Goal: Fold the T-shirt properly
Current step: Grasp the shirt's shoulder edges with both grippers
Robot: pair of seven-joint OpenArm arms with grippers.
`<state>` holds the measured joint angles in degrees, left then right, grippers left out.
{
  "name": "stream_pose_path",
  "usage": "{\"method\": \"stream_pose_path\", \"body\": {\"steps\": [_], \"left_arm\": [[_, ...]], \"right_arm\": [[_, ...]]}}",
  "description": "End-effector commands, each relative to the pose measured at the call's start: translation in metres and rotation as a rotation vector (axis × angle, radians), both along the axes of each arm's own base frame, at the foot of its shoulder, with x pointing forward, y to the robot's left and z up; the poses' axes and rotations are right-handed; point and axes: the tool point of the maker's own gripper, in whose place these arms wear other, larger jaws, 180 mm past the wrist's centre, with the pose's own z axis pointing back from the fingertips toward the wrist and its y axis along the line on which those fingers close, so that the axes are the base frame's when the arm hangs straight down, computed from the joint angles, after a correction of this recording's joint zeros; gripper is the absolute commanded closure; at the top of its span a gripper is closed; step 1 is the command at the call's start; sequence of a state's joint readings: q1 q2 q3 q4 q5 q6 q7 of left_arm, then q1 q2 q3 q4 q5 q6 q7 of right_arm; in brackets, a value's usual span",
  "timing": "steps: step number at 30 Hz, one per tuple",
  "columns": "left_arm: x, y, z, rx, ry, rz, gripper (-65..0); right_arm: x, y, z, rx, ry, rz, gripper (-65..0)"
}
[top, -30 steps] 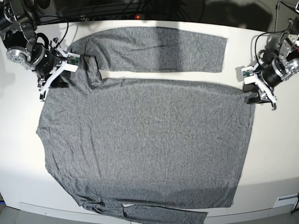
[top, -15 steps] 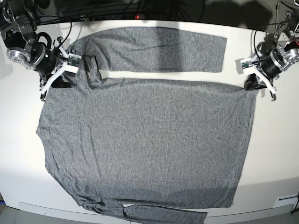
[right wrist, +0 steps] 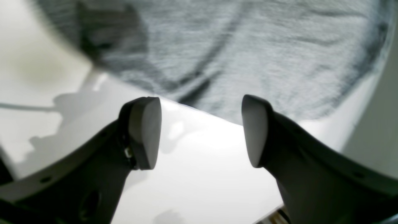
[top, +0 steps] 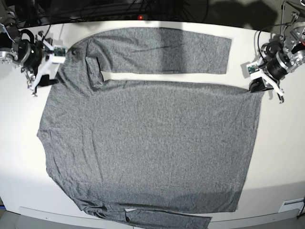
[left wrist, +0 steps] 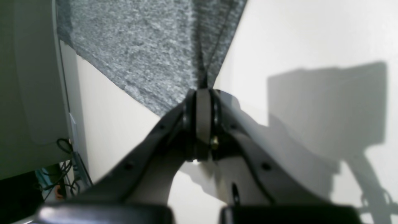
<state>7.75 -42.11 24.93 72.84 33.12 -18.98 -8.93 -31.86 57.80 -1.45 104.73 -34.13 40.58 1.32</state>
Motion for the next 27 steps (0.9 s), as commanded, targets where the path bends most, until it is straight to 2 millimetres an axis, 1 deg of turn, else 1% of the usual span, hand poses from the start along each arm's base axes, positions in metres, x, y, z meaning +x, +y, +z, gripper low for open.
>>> {"method": "stream_pose_path", "body": {"steps": [1,4,7,11,15,19,22,27], "left_arm": [[-0.038,0.011,-0.024,0.066,0.168,-0.024,0.0],[-0.039,0.007,-0.025,0.058,0.168,-0.022,0.0],[-0.039,0.000,-0.026,0.042,0.168,-0.021,0.0],[-0.039,-0.008,-0.028,0.026,0.168,-0.019,0.0],[-0.039,-0.012,-0.029,0.016,0.168,-0.019,0.0],[-0.039,-0.012,-0.029,0.015,0.168,-0.020,0.0],[-0.040,-0.012,-0.029,0.015,0.168,-0.020,0.0],[-0.039,-0.012,-0.028,0.015,0.168,-0.020,0.0]], "right_arm": [[0.003,0.002,0.008,0.007,-0.010,0.033,-40.2],[-0.012,0.007,0.001,0.036,0.033,0.055,-40.2],[-0.022,0.010,-0.005,0.043,0.060,0.055,-40.0],[-0.034,0.017,-0.014,0.057,0.100,0.071,-36.2],[-0.052,0.027,-0.025,0.065,0.154,0.092,-35.9],[-0.065,0.021,-0.037,0.011,0.195,0.078,-35.9],[-0.068,0.015,-0.044,-0.007,0.205,0.053,-35.9],[-0.057,0.016,-0.057,0.025,0.183,-0.024,-35.9]]}}
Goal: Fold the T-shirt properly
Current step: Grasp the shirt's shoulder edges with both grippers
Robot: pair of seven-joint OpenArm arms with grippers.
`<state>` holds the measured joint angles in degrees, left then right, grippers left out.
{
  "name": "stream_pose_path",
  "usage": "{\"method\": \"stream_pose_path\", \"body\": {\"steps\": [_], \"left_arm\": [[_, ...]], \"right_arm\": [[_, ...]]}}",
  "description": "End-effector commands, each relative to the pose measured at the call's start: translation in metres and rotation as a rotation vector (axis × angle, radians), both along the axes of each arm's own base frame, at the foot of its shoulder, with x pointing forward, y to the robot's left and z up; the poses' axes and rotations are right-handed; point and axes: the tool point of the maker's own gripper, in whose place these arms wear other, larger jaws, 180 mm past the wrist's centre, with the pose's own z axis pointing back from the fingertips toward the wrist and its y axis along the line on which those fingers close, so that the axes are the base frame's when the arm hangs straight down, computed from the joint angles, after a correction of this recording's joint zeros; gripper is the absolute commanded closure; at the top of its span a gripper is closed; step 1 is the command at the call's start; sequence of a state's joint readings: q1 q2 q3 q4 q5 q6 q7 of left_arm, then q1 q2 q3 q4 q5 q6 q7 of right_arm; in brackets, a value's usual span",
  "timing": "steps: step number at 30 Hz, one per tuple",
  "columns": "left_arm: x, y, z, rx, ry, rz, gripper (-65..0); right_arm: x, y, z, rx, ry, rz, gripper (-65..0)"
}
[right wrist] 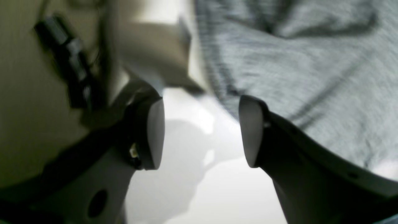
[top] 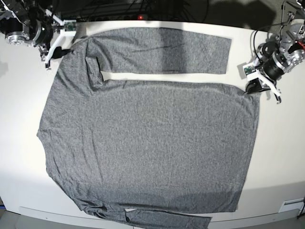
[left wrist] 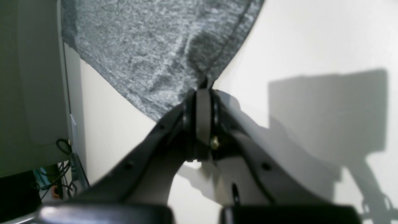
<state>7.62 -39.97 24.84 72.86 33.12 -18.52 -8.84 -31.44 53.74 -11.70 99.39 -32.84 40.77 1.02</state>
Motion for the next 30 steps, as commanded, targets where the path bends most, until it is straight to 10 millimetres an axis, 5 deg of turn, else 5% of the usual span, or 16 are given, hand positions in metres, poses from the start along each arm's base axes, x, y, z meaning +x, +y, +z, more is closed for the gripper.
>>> {"method": "stream_pose_path", "body": {"steps": [1,14,18,26,30], "left_arm": [[-0.042,0.003,-0.027,0.049,0.179,-0.032,0.0],[-0.042,0.003,-0.026,0.049,0.179,-0.032,0.0],[-0.042,0.003,-0.026,0.049,0.179,-0.032,0.0],[-0.042,0.003,-0.027,0.049,0.179,-0.032,0.0],[-0.042,0.003,-0.027,0.049,0.179,-0.032,0.0]], "right_arm": [[0.004,-0.009,-0.002,-0.046,-0.021,-0.007,-35.9],[0.006,-0.002,-0.010,-0.025,-0.016,-0.020,-34.7],[-0.015,0.004,-0.022,-0.021,0.045,0.001,-18.9],[-0.028,0.011,-0.029,-0.012,0.082,0.020,0.0],[-0.028,0.016,-0.027,0.014,0.087,0.006,0.0]]}}
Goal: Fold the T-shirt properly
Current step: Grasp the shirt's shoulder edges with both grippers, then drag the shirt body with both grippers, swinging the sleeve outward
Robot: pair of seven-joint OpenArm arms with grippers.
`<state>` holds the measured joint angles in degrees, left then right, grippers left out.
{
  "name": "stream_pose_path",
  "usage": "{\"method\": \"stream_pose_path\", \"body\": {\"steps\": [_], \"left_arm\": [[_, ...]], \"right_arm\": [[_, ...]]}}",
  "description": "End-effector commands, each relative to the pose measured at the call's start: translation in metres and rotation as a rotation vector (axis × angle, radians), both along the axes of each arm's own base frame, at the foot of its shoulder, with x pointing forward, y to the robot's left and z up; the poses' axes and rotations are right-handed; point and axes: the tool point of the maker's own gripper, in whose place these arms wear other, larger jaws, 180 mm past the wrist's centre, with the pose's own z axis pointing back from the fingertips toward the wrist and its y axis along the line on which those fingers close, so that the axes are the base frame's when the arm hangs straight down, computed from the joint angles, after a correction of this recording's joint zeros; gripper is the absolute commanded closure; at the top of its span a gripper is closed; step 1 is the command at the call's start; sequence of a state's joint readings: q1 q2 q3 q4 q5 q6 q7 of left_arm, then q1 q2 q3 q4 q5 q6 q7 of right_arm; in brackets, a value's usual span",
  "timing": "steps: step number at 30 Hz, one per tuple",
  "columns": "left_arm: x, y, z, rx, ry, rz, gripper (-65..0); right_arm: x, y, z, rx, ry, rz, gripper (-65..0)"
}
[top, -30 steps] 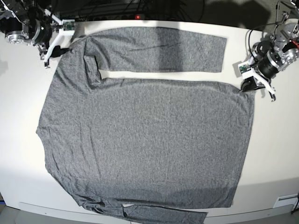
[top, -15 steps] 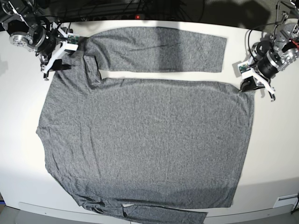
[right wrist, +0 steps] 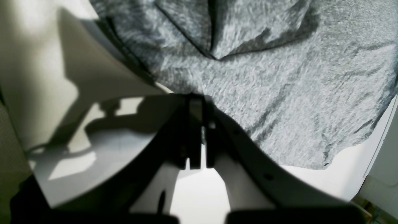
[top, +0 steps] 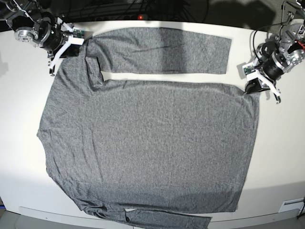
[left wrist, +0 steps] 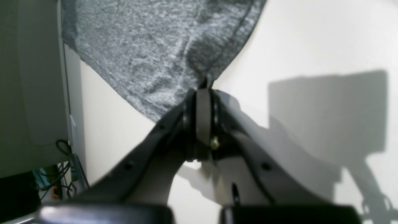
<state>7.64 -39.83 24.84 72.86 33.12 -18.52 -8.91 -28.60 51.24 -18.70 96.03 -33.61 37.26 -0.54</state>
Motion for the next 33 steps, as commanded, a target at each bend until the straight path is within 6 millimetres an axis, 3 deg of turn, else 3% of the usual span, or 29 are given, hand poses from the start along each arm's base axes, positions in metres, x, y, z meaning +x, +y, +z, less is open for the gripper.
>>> {"method": "stream_pose_path", "body": {"steps": [1,21,28,33], "left_arm": [[-0.041,0.005,-0.026,0.053,0.178,-0.032,0.0],[-0.041,0.004,-0.026,0.052,0.178,-0.032,0.0],[-0.042,0.002,-0.025,0.039,0.177,-0.039,0.0],[-0.041,0.002,-0.025,0.040,0.175,-0.039,0.0]], "right_arm": [[-0.016,0.001,-0.003,0.010,0.071,0.007,0.0],[-0.018,0.006,-0.002,0.037,0.083,-0.016,0.0],[-0.026,0.021,-0.009,0.100,0.157,-0.212,0.0],[-0.038,0.018,-0.017,0.065,0.231,-0.373,0.0]]}}
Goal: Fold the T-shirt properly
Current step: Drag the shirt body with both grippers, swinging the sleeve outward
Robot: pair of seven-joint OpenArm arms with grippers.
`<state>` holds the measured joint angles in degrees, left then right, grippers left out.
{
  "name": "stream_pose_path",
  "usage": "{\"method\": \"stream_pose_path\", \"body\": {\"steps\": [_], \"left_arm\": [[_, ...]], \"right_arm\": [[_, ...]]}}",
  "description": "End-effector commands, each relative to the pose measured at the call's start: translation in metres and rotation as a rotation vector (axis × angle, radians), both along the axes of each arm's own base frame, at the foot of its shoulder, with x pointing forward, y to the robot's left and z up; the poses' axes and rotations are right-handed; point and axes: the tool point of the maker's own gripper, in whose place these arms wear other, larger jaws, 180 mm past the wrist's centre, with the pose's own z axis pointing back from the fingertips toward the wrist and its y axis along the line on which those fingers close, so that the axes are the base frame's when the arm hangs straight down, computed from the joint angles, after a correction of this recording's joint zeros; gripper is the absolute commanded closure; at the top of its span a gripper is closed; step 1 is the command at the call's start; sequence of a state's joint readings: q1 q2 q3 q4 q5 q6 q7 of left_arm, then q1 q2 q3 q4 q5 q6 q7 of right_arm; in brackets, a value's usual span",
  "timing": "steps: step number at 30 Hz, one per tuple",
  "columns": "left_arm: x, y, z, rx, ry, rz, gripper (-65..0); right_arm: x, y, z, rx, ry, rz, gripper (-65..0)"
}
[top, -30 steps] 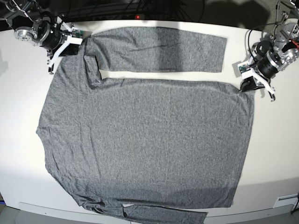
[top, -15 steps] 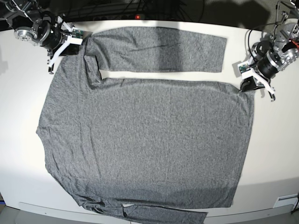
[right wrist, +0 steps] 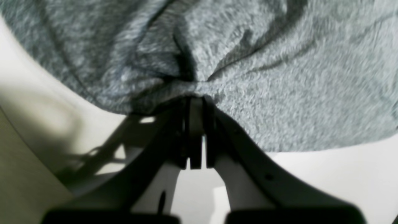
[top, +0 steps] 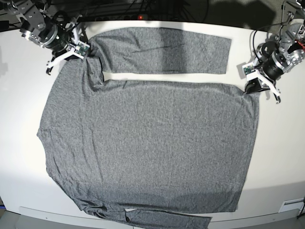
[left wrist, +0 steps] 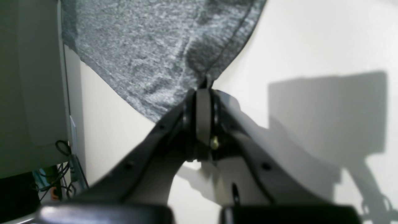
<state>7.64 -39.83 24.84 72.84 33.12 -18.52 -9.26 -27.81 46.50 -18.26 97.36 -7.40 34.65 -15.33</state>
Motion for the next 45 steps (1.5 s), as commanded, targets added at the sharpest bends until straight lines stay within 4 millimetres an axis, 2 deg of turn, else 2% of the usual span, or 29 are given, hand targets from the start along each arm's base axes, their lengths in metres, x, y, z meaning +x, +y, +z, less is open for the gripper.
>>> {"method": "stream_pose_path", "body": {"steps": [1,7,12,22,25,31,36,41,45], "left_arm": [[-0.041,0.003,-0.026,0.045,0.176,-0.037,0.0],[-0.036,0.006,-0.023,0.050,0.166,-0.035,0.0],[-0.025,0.006,-0.019,0.052,0.144,-0.035,0.0],[-0.011,-0.004,-0.002,0.043,0.089,-0.066,0.0],[-0.003,0.000,0.006,0.066,0.066,-0.072,0.0],[0.014,0.012,0.018,0.096,0.029,-0.076,0.0],[0.025,0.024,0.021,0.154,0.017,-0.042,0.0],[0.037,0.027,0.027,0.166,-0.010,-0.031,0.0],[0.049,0.033,0.033,0.196,-0.032,-0.009,0.0]], "right_arm": [[-0.036,-0.015,-0.015,-0.088,0.139,0.015,0.0],[-0.022,-0.009,-0.008,-0.074,0.082,-0.020,0.0],[0.006,-0.004,0.012,-0.068,-0.023,-0.055,0.0],[0.048,-0.024,0.043,-0.024,-0.122,-0.197,0.0],[0.055,-0.027,0.049,-0.005,-0.139,-0.236,0.0],[0.088,-0.007,0.061,0.089,-0.219,-0.301,0.0],[0.117,0.010,0.073,0.153,-0.286,-0.337,0.0],[0.138,0.013,0.085,0.164,-0.334,-0.353,0.0],[0.151,0.007,0.093,0.150,-0.372,-0.385,0.0]]}}
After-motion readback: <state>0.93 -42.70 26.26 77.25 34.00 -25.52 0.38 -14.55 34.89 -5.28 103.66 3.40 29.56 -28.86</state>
